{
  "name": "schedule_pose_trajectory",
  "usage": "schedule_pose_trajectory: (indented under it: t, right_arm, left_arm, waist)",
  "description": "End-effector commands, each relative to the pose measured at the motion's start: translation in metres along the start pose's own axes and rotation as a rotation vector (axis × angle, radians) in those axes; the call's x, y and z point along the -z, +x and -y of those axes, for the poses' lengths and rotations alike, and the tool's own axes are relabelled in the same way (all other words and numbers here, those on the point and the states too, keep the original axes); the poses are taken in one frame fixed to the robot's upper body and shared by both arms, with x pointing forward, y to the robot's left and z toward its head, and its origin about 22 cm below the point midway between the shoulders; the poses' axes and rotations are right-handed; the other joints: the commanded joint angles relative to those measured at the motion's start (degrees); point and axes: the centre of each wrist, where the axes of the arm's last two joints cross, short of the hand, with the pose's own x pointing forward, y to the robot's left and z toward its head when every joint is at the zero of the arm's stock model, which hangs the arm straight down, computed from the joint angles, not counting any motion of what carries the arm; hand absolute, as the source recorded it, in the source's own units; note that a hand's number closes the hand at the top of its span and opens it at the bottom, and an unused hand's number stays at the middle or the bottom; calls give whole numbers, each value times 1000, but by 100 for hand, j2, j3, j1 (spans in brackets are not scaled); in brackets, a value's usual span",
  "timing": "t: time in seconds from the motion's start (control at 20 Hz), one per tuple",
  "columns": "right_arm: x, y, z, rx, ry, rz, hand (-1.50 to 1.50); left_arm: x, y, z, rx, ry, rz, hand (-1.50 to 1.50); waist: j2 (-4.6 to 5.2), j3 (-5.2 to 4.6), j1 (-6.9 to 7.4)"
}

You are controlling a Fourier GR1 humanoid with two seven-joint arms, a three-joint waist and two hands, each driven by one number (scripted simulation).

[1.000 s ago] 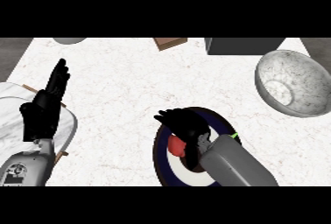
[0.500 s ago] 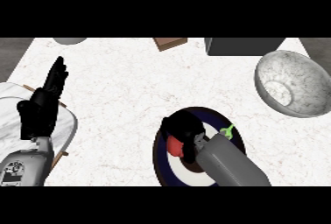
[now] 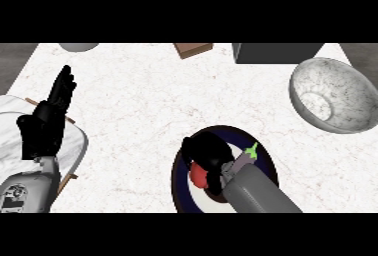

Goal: Pick the bell pepper from the plate and place it in the bowl

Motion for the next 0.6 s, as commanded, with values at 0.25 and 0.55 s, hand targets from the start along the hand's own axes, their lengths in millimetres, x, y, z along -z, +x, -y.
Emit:
schedule_pose_trajectory:
  t: [0.25,0.55]
  right_arm:
    - [-43,82,-46,234,-140,-172,150]
    - [-101,112,-6,461,-428,-101,150]
  left_arm:
    - [-3,8,10,-1,13,2,0]
    - [-5,-7,-4,15,15,-24,0]
  waist:
    - [35,19,21]
    - [4,17,-116]
